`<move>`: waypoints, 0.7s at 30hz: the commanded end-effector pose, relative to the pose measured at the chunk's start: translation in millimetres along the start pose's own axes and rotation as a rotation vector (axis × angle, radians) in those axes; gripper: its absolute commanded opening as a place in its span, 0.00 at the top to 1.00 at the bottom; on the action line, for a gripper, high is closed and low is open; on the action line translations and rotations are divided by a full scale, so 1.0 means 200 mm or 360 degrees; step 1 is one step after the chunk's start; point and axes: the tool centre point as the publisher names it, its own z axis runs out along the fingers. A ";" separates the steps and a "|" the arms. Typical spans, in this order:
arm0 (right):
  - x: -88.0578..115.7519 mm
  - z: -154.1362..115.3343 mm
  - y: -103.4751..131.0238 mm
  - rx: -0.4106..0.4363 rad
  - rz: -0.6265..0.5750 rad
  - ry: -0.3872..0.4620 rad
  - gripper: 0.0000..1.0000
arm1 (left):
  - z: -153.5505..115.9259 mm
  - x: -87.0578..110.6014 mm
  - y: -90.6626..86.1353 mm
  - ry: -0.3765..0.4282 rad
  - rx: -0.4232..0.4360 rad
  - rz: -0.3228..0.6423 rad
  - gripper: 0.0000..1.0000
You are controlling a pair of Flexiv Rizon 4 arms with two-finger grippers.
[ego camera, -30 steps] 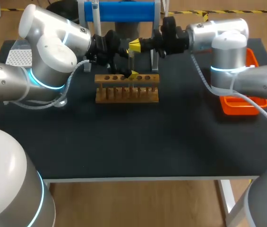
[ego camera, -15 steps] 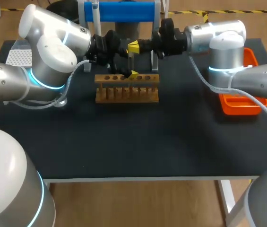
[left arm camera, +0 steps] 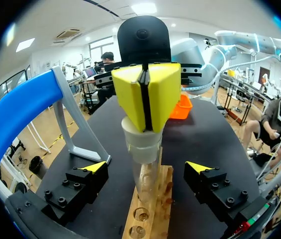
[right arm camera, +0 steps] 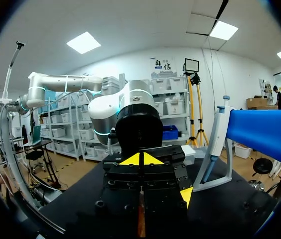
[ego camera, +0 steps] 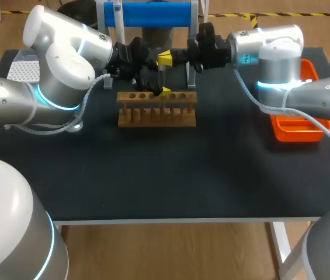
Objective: Invert the test tube, pick up the pipette, mount the tip to pipette, aspirate from beaker and dispense into the tube, eject the tip, return the pipette, and cap with the stopper.
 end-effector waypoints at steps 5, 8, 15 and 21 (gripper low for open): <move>0.02 -0.04 0.11 -0.0082 -0.0083 0.0003 1.00 | 0.00 -0.01 0.00 0.0008 -0.0003 0.0000 0.00; 0.05 -0.07 0.18 -0.0080 -0.0131 0.0004 1.00 | 0.00 -0.01 0.00 0.0008 -0.0003 0.0000 0.00; 0.09 -0.20 0.29 0.0030 -0.0264 -0.0050 0.00 | 0.00 -0.01 0.00 0.0008 -0.0003 0.0000 0.00; 0.10 -0.35 0.28 0.0223 -0.0383 -0.0153 0.00 | 0.00 -0.01 0.00 0.0008 -0.0003 0.0000 0.00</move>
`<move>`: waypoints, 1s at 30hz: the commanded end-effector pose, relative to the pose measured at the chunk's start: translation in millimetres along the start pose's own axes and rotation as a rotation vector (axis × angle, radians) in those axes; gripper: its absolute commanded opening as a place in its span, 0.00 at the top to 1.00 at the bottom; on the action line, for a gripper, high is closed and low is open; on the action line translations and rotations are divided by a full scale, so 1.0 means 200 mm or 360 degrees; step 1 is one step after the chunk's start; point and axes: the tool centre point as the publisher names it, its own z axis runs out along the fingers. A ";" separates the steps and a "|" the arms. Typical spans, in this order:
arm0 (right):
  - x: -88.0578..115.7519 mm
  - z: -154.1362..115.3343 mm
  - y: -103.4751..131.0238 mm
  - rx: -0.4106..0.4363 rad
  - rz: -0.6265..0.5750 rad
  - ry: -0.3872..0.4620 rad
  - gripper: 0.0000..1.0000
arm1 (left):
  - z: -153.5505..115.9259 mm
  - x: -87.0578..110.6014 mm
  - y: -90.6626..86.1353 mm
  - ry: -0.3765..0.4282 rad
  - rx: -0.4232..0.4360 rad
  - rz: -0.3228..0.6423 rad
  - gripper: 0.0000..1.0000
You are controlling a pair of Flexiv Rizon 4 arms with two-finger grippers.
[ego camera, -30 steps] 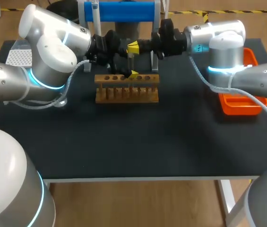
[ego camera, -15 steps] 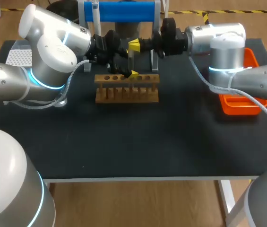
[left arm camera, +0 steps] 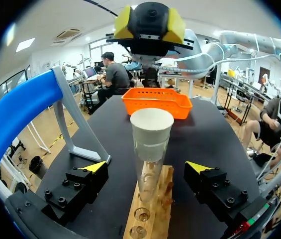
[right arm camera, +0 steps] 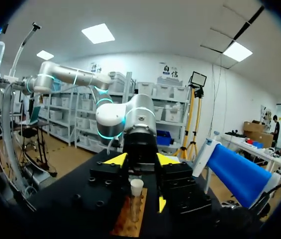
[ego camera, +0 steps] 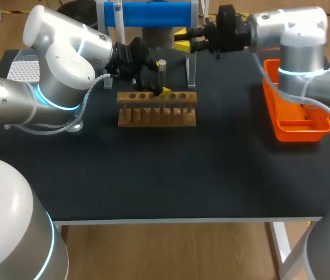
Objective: Invert the test tube, pick up the pipette, mount the tip to pipette, aspirate from beaker and dispense into the tube, eject the tip, return the pipette, and cap with the stopper.
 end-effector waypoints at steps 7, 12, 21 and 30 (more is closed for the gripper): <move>0.08 -0.28 -0.14 0.0407 -0.0109 -0.0226 0.00 | 0.00 -0.01 0.00 0.0008 -0.0003 0.0000 0.00; 0.10 -0.36 -0.29 0.0496 -0.0064 -0.0282 0.00 | 0.00 -0.01 0.00 0.0008 -0.0003 0.0000 0.00; 0.12 -0.38 -0.39 0.0583 -0.0047 -0.0296 0.00 | 0.00 -0.01 0.00 0.0008 -0.0003 0.0000 0.00; 0.12 -0.38 -0.39 0.0583 -0.0047 -0.0296 0.00 | -0.02 -0.01 0.01 -0.0007 -0.0013 -0.0011 0.00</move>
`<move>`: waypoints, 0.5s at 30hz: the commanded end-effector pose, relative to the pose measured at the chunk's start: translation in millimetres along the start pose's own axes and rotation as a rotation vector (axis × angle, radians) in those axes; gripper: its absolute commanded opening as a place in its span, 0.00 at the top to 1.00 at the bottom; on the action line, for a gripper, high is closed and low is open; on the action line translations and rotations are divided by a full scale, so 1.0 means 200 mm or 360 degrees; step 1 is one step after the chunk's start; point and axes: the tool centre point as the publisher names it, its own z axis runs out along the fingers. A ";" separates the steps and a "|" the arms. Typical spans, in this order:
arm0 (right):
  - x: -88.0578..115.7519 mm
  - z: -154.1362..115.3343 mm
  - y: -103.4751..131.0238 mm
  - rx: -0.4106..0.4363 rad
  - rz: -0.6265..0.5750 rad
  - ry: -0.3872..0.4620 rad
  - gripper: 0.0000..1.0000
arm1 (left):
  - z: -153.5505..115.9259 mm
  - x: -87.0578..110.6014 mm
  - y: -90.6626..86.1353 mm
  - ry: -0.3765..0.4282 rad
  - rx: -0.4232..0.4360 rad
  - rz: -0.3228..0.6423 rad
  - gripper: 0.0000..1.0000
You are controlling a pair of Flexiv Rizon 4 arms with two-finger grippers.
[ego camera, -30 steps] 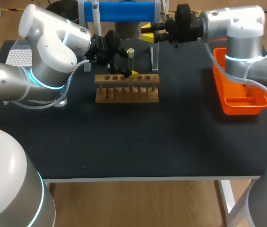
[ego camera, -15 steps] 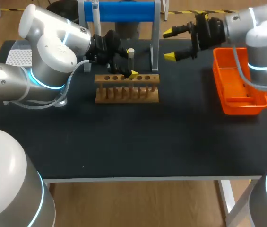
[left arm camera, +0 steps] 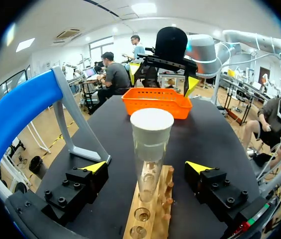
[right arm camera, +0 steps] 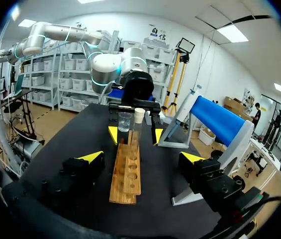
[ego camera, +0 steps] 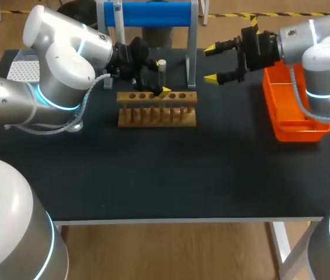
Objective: Invert the test tube, pick up the pipette, mount the tip to pipette, aspirate from beaker and dispense into the tube, eject the tip, return the pipette, and cap with the stopper.
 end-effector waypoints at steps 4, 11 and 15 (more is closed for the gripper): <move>0.00 0.00 0.00 0.0002 0.0000 -0.0002 0.00 | -0.05 0.00 0.03 -0.0036 -0.0026 -0.0027 0.00; 0.00 0.00 0.00 0.0002 0.0000 -0.0002 0.00 | -0.09 0.01 0.07 -0.0081 -0.0100 -0.0069 0.00; 0.00 0.00 0.00 0.0002 0.0000 -0.0002 0.00 | -0.13 0.01 0.10 -0.0134 -0.0173 -0.0114 0.00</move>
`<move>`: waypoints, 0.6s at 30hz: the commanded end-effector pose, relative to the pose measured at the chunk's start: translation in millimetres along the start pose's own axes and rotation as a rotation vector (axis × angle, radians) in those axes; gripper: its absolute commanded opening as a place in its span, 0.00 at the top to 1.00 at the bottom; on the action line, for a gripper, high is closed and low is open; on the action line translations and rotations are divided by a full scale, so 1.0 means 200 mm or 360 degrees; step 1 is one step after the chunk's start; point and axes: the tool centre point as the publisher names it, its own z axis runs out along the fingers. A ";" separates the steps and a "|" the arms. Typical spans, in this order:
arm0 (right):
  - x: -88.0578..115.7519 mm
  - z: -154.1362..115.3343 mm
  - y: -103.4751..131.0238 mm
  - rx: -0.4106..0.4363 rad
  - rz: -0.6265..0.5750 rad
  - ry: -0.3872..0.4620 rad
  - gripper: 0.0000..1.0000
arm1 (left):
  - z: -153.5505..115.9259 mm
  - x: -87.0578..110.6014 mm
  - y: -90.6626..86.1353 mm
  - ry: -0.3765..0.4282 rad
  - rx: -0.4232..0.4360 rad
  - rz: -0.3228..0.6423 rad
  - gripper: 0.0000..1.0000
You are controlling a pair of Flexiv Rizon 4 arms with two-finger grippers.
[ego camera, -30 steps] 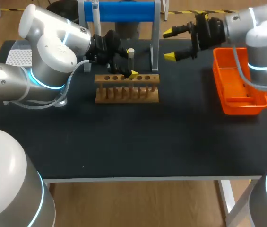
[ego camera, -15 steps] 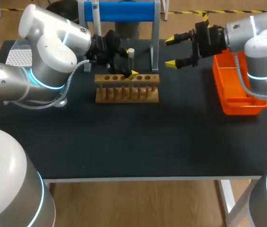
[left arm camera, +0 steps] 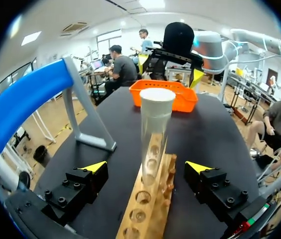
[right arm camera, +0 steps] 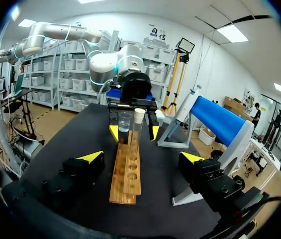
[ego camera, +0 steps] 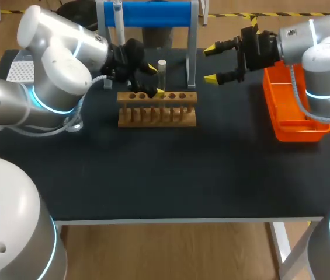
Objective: Invert the test tube, pick up the pipette, mount the tip to pipette, aspirate from beaker and dispense into the tube, eject the tip, return the pipette, and cap with the stopper.
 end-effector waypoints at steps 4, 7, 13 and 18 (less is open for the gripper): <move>0.00 0.00 0.00 0.0001 -0.0001 0.0000 0.00 | -0.11 0.00 0.04 -0.0103 -0.0046 -0.0052 0.00; 0.00 0.00 0.00 0.0001 -0.0001 0.0000 0.00 | -0.16 -0.01 0.06 -0.0179 -0.0014 -0.0075 0.00; 0.00 0.00 0.00 0.0001 -0.0001 0.0000 0.00 | -0.28 -0.03 0.12 -0.0305 -0.0009 -0.0106 0.00; 0.00 0.00 0.00 0.0001 -0.0001 0.0000 0.00 | -0.34 -0.04 0.16 -0.0371 0.0008 -0.0143 0.00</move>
